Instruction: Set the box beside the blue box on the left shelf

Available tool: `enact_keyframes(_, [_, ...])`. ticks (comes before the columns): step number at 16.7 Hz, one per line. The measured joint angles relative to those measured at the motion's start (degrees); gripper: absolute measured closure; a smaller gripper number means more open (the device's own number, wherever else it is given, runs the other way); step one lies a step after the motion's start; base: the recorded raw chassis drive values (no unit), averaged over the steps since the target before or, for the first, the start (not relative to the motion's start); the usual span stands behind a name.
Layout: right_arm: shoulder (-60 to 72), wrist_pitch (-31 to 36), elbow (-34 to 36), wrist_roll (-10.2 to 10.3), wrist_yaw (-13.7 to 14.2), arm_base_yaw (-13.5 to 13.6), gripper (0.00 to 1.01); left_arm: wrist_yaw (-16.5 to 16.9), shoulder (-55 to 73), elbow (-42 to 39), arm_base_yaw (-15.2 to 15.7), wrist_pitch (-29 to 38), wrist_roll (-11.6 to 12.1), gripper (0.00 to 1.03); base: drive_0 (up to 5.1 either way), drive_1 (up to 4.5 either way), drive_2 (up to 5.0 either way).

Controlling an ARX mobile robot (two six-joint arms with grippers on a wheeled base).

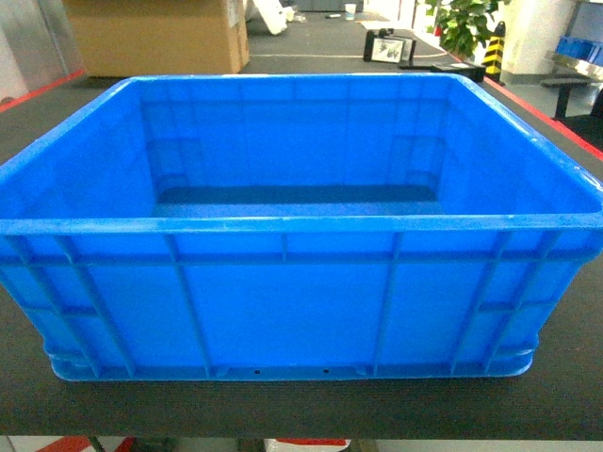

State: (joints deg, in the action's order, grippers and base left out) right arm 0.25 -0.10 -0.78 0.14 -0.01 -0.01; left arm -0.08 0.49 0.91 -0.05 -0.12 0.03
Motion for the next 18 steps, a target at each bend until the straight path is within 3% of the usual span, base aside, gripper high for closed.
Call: enact_keyframes(18, [0.0,-0.22,0.0,0.0,0.0,0.0,0.03,0.04,0.0,0.0,0.0,-0.15,0.0,0.05,0.0,0.0,0.0])
